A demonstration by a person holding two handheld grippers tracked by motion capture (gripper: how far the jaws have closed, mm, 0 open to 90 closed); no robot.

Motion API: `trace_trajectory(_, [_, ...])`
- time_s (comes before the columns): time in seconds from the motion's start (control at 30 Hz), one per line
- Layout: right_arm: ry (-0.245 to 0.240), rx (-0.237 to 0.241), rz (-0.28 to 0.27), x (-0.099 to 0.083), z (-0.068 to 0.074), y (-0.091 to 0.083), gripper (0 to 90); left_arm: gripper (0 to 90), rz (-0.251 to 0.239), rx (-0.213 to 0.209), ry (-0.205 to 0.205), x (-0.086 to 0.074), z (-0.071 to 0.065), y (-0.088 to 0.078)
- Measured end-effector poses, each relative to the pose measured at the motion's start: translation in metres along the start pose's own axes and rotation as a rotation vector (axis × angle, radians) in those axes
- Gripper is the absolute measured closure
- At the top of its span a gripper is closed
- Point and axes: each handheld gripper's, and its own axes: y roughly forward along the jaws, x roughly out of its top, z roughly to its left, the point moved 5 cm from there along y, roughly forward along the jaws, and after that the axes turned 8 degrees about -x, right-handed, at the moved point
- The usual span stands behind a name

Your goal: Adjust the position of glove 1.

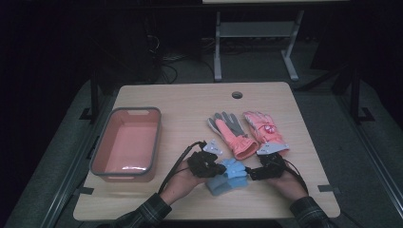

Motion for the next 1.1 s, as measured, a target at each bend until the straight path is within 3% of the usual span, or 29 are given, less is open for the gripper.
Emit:
trace_trajectory(0.07, [0.000, 0.000, 0.000, 0.000, 0.000, 0.000, 16.3, 86.0, -0.010, 0.000, -0.011, 0.000, -0.002, 0.002])
trace_trajectory(0.4, [0.000, 0.000, 0.000, 0.000, 0.000, 0.000, 16.3, 85.9, 0.033, 0.001, 0.011, -0.004, -0.004, 0.012])
trace_trajectory(0.73, [-0.001, 0.000, 0.000, 0.000, 0.000, 0.000, 16.1, 85.8, 0.047, -0.008, -0.009, -0.007, -0.006, 0.021])
trace_trajectory(1.03, [0.002, 0.000, 0.002, 0.000, 0.000, 0.000, 16.1, 84.8, 0.086, -0.003, 0.011, -0.011, -0.005, 0.025])
trace_trajectory(1.1, [0.002, 0.000, 0.002, 0.000, 0.000, 0.000, 16.1, 80.8, 0.064, -0.016, -0.001, -0.010, -0.005, 0.024])
